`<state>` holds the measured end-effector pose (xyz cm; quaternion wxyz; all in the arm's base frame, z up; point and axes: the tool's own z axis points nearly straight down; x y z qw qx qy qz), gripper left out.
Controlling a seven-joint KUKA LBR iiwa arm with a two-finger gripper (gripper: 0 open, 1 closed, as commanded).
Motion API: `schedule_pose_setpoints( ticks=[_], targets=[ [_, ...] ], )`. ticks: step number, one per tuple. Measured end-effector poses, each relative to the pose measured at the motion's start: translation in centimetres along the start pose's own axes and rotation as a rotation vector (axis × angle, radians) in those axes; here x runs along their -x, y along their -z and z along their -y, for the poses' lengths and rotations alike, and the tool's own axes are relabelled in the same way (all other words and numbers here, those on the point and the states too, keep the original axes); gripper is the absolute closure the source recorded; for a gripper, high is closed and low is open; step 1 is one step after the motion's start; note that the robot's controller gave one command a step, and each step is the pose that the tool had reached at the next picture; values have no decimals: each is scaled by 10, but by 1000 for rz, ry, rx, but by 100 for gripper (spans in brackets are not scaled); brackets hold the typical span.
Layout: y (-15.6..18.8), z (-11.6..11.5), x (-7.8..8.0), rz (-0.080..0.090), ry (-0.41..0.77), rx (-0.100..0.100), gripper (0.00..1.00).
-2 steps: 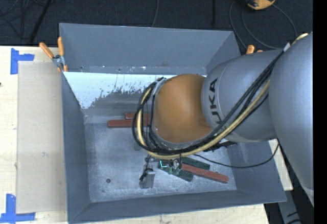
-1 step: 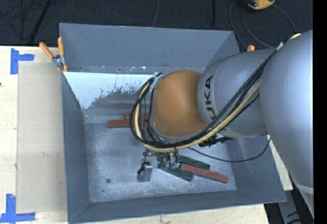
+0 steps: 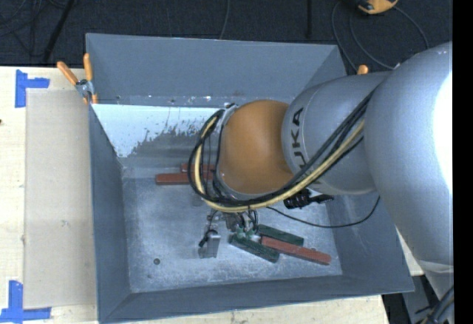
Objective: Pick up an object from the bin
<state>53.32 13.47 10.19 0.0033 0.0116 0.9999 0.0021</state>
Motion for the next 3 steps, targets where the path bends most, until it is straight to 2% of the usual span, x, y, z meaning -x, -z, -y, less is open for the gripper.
schedule_pose_setpoints(
  ticks=[1,2,3],
  targets=[
    [-8,22,-10,-12,126,-7,0],
    [-20,62,33,-7,233,0,0],
    [-20,104,68,-4,220,-6,0]
  ],
)
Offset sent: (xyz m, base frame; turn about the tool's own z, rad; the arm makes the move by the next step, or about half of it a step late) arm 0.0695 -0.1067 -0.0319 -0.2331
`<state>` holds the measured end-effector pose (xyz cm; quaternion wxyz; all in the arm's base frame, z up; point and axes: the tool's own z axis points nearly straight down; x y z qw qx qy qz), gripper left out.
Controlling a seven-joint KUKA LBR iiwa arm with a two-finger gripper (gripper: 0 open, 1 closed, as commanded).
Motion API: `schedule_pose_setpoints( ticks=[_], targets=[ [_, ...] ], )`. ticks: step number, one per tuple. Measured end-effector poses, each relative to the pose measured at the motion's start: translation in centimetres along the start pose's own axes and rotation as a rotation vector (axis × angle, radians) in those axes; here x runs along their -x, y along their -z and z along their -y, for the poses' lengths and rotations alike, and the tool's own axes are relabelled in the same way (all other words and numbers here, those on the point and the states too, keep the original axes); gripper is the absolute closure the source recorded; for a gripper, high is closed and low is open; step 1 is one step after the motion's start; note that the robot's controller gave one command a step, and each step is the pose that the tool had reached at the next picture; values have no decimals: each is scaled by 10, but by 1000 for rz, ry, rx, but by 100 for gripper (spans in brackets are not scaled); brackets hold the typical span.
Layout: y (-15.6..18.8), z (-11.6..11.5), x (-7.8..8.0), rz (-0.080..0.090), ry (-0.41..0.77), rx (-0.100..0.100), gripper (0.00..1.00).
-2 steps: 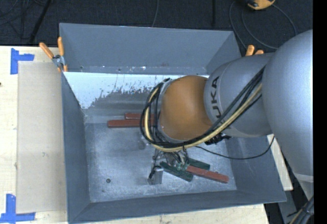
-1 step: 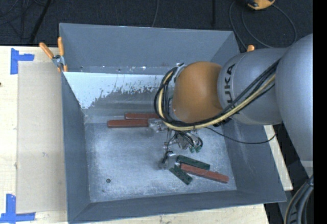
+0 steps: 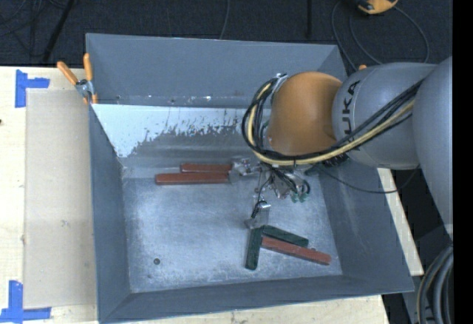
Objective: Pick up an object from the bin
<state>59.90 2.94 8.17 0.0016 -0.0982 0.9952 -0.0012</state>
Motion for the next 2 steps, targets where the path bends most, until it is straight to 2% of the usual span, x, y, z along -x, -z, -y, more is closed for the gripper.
schedule_pose_setpoints(
  ticks=[1,2],
  targets=[
    [-9,6,17,-3,49,4,0],
    [52,36,-2,-7,178,6,0]
  ],
)
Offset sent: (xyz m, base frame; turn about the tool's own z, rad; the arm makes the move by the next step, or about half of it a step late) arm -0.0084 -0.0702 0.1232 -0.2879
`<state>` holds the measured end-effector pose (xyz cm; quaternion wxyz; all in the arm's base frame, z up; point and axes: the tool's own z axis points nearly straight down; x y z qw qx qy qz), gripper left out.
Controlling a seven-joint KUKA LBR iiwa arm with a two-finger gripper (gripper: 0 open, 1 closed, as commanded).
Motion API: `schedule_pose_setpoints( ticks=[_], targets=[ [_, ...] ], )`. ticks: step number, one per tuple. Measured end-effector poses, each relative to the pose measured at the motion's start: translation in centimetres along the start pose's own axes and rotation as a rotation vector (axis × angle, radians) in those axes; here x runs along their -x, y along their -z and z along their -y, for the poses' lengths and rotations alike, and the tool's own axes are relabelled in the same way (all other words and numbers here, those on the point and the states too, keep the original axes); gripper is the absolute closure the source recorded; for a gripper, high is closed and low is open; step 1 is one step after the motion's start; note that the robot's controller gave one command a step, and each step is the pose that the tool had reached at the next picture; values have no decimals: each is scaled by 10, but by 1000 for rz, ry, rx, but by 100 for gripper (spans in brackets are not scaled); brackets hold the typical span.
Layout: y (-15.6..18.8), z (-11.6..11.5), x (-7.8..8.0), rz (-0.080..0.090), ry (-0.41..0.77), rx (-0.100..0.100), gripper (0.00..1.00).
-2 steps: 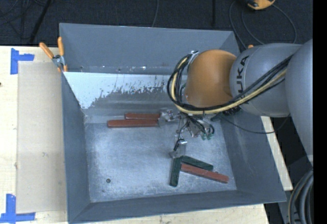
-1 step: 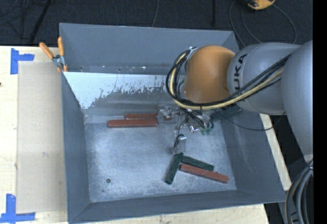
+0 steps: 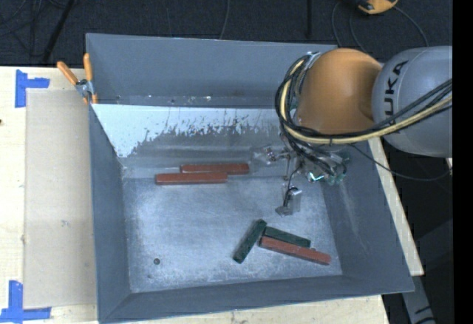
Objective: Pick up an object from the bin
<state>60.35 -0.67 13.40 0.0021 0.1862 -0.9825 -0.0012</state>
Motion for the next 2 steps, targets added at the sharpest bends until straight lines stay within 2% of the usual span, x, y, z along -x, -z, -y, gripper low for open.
schedule_pose_setpoints(
  ticks=[1,2],
  targets=[
    [61,21,-20,2,104,-1,0],
    [42,-9,-12,7,151,-8,0]
  ],
)
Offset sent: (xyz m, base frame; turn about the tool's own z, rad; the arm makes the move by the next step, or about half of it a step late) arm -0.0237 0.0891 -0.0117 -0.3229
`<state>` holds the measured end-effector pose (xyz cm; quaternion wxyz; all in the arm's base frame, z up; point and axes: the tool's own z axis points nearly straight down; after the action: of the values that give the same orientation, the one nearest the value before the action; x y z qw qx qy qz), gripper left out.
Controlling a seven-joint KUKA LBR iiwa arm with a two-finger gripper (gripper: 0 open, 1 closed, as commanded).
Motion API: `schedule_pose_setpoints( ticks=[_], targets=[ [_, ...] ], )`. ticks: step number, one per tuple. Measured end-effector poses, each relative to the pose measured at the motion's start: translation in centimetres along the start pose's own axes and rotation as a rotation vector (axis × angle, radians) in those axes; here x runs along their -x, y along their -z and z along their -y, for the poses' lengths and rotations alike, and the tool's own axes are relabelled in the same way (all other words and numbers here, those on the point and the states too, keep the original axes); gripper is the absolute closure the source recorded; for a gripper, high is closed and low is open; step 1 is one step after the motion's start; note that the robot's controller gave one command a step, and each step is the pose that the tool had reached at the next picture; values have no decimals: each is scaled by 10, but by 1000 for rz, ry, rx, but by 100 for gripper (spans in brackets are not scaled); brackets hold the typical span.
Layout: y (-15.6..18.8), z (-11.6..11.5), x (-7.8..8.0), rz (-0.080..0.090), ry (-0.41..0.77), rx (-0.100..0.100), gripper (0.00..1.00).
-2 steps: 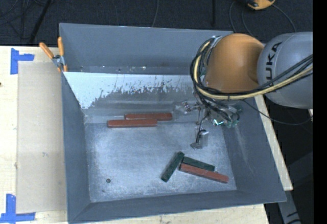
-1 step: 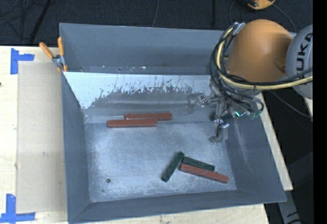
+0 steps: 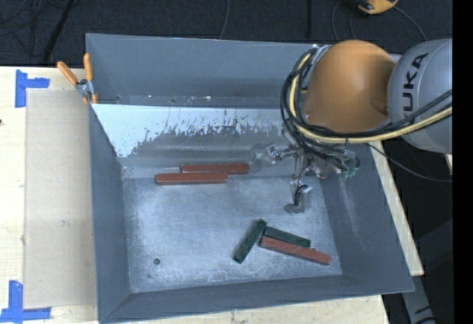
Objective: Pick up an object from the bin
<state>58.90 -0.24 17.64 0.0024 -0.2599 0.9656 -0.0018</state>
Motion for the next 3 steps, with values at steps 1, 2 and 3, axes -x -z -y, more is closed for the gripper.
schedule_pose_setpoints(
  ticks=[1,2,3],
  targets=[
    [-50,-12,-12,0,0,7,0],
    [-75,-17,-25,-8,-227,6,0],
    [-102,-62,-60,10,227,0,100]
  ],
)
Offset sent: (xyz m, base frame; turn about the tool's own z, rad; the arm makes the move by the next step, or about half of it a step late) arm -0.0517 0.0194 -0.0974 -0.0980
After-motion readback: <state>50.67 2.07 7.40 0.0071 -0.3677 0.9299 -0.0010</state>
